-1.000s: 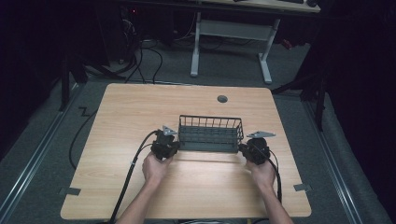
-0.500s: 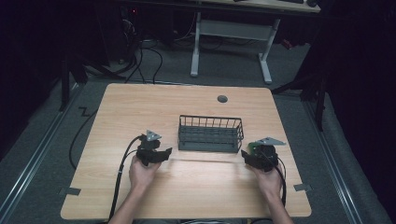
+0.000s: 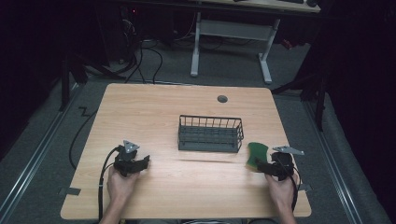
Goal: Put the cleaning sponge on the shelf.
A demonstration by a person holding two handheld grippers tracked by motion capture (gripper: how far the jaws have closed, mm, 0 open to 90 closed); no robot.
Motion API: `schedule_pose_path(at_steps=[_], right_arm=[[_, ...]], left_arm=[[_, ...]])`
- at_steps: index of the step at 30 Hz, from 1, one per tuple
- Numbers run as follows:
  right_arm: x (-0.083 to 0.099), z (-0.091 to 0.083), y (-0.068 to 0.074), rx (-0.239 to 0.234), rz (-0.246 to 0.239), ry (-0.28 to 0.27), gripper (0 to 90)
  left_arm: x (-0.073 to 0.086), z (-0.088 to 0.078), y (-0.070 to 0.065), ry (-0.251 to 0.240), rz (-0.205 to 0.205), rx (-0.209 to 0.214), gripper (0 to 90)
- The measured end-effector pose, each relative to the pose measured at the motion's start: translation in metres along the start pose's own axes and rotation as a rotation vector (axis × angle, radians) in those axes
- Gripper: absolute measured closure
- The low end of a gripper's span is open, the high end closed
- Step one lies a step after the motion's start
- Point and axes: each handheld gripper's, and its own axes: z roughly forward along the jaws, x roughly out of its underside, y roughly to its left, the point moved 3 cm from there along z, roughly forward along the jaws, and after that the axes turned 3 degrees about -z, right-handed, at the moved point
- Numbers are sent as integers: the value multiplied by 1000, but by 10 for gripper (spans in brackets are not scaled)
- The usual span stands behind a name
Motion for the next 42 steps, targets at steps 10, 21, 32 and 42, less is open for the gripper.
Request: schedule_pose_path(at_steps=[10, 21, 32, 42], right_arm=[[-4, 4, -1, -3, 28, 16, 192], [-14, 20, 1, 24, 51, 86, 183], [-26, 20, 7, 20, 64, 115, 148], [-28, 40, 7, 51, 75, 193, 158]], left_arm=[[18, -10, 19, -60, -41, -26, 315], [19, -10, 19, -63, -48, -32, 309], [19, -10, 19, -63, -48, -32, 308], [19, -10, 19, -63, -47, -32, 308]])
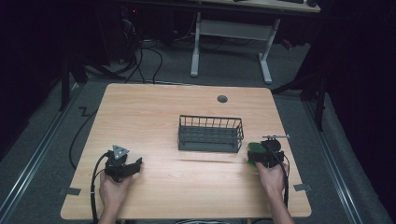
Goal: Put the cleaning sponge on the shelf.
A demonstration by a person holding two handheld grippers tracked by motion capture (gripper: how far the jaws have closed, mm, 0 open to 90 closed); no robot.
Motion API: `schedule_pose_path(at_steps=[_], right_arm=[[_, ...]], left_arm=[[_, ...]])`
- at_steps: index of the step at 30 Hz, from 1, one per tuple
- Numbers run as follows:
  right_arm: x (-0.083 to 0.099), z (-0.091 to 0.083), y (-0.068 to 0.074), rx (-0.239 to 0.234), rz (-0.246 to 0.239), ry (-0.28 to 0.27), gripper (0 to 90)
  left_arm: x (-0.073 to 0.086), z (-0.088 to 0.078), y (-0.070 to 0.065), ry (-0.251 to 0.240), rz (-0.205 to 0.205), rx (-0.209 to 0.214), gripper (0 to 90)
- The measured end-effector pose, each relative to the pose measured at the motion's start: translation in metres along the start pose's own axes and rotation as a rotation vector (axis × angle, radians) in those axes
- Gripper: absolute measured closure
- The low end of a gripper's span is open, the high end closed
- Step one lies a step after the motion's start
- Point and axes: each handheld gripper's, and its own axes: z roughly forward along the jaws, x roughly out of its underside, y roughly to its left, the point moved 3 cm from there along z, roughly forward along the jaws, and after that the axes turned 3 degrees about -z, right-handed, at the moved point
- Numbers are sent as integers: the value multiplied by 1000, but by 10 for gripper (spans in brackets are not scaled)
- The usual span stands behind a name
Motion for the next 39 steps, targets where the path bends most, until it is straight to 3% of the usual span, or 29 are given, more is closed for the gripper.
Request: schedule_pose_path(at_steps=[6, 9, 21, 32, 34, 39], right_arm=[[-2, -1, -1, 5, 2, 20, 201], [-3, -5, -2, -1, -30, 19, 304], [-5, -7, -3, -37, -114, 41, 316], [-11, -31, -14, -108, -215, -29, 319], [-17, -39, -18, -134, -238, -63, 319], [-32, -55, -25, -150, -281, -113, 320]], left_arm=[[0, 0, 0, 0, 0, 0, 308], [0, 0, 0, 0, 0, 1, 306], [0, 0, 0, 0, 1, 1, 306], [0, 0, 0, 1, 2, 3, 308], [0, 0, 0, 1, 3, 3, 308], [0, 0, 0, 2, 4, 2, 310]])
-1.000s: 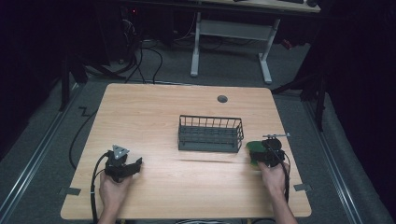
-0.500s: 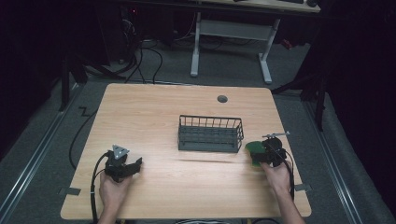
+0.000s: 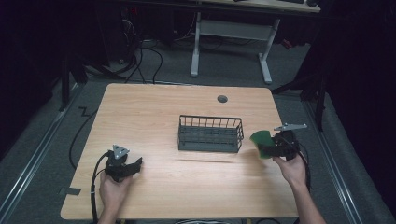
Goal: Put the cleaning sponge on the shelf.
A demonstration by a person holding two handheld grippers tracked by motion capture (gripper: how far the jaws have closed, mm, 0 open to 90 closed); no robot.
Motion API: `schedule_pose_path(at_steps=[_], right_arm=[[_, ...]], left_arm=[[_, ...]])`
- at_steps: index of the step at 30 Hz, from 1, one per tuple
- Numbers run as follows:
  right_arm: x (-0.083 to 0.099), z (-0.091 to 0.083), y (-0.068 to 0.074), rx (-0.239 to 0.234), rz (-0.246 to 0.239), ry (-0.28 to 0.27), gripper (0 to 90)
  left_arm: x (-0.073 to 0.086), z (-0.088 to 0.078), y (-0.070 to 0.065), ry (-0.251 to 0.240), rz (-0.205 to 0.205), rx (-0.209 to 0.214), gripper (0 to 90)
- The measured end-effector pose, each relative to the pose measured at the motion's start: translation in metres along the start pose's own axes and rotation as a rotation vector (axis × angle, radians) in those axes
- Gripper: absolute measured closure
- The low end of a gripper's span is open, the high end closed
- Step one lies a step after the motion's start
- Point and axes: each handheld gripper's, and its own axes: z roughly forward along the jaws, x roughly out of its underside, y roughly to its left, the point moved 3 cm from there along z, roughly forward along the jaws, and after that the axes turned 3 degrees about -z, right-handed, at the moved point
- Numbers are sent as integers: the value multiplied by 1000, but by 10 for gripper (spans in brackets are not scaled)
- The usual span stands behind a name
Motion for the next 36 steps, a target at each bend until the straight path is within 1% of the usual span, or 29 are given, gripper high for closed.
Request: schedule_pose_path(at_steps=[1, 2, 3, 4, 5, 6, 7, 10, 13, 16, 17, 19, 22, 26, 29, 31, 36], right_arm=[[0, 0, 0, 0, 0, 0, 320], [-8, -6, -1, -4, -23, -16, 320], [-8, -6, -1, -4, -23, -16, 320], [-16, -11, -2, -15, -45, -37, 320], [-16, -11, -2, -15, -45, -37, 320], [-25, -16, -2, -27, -64, -54, 320], [-25, -16, -2, -27, -64, -54, 320], [-39, -21, -2, -44, -104, -80, 320], [-52, -24, 2, -59, -142, -94, 321], [-66, -25, 8, -78, -183, -102, 321], [-74, -24, 15, -90, -197, -105, 321], [-77, -23, 17, -96, -203, -108, 321], [-87, -19, 27, -111, -221, -115, 321], [-99, -10, 41, -137, -240, -111, 321], [-105, -4, 48, -151, -260, -108, 321], [-109, 0, 54, -159, -285, -102, 321], [-115, 12, 62, -180, -322, -88, 320]], left_arm=[[0, 0, 0, 0, 0, 0, 310], [0, 0, 0, 0, 0, 0, 310], [0, 0, 0, 0, 0, 0, 310], [0, 0, 0, 0, 0, 0, 310], [0, 0, 0, 0, 0, 0, 310], [0, 0, 0, 0, 0, 0, 311], [0, 0, 0, 0, 0, 0, 311], [0, 0, 0, 0, 0, 0, 312], [0, 0, 0, -1, 0, -1, 312], [0, 0, 0, 0, 0, -1, 313], [0, 0, 0, -1, 0, -1, 313], [0, 0, 0, -1, -1, -1, 314], [0, 0, 0, -1, 0, -1, 314], [0, 0, 0, -1, -1, -1, 314], [0, 0, 0, -1, -1, -1, 314], [0, 0, 0, -1, -1, -1, 315], [0, 0, 0, -1, -1, -2, 315]])
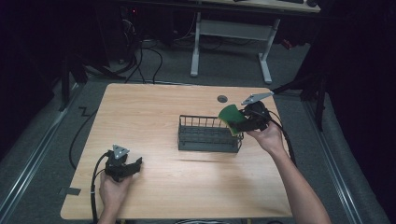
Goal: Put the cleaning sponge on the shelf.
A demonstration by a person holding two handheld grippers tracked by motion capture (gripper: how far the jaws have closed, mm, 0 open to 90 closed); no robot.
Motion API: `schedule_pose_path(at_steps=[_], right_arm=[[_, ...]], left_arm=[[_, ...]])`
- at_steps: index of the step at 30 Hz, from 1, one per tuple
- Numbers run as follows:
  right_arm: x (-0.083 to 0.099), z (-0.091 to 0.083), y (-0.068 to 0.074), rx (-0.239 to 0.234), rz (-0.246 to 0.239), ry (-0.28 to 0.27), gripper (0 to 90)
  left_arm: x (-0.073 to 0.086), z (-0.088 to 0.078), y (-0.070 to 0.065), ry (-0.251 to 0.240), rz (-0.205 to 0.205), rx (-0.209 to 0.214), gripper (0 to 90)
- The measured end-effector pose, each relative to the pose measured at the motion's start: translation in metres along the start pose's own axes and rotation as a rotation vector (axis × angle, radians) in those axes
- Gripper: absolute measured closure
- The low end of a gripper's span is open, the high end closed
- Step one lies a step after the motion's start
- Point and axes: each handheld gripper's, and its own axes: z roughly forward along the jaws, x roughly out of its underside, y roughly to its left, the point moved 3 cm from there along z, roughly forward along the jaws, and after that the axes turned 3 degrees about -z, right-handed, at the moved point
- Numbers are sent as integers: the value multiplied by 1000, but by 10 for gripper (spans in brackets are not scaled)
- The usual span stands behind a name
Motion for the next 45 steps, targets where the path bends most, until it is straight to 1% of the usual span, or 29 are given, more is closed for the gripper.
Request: schedule_pose_path(at_steps=[3, 4, 5, 6, 8, 10, 15, 20, 26, 28, 29, 34, 35, 36, 40, 42, 45], right_arm=[[-3, 8, 3, -7, -32, 14, 319], [-4, 13, 4, -10, -56, 23, 319], [-5, 15, 5, -10, -66, 26, 319], [-5, 15, 5, -10, -66, 26, 319], [-6, 19, 6, -14, -85, 34, 319], [-7, 23, 7, -24, -105, 35, 319], [-6, 31, 9, -53, -131, 46, 317], [-6, 34, 6, -88, -130, 40, 314], [-7, 36, 6, -95, -134, 39, 315], [-8, 36, 6, -100, -141, 27, 315], [-8, 37, 5, -110, -159, 18, 315], [-9, 39, 6, -129, -171, 16, 313], [-8, 40, 6, -146, -169, 16, 310], [-8, 40, 6, -146, -169, 16, 310], [-8, 42, 4, -171, -161, 11, 298], [-7, 44, 4, -196, -157, 11, 271], [-7, 47, 4, -209, -158, 18, 251]], left_arm=[[0, 0, 0, 0, 0, 0, 315], [0, 0, 0, 0, 0, 0, 316], [0, 0, 0, 0, 0, 0, 316], [0, 0, 0, 0, 0, 0, 316], [0, 0, 0, 0, 0, -1, 316], [0, 0, 0, 0, 0, -1, 316], [0, 0, 0, 0, -1, -1, 316], [0, 0, 0, 0, -1, -1, 317], [0, 0, 0, 0, -1, -1, 317], [0, 0, 0, -1, -1, -2, 318], [0, 0, 0, -1, -1, -3, 318], [0, 0, 0, -2, -2, -3, 318], [0, 0, 0, -2, -2, -3, 318], [0, 0, 0, -2, -2, -3, 318], [0, 0, 0, -2, -2, -3, 319], [0, 0, 0, -2, -2, -4, 318], [0, 0, 0, -2, -2, -4, 318]])
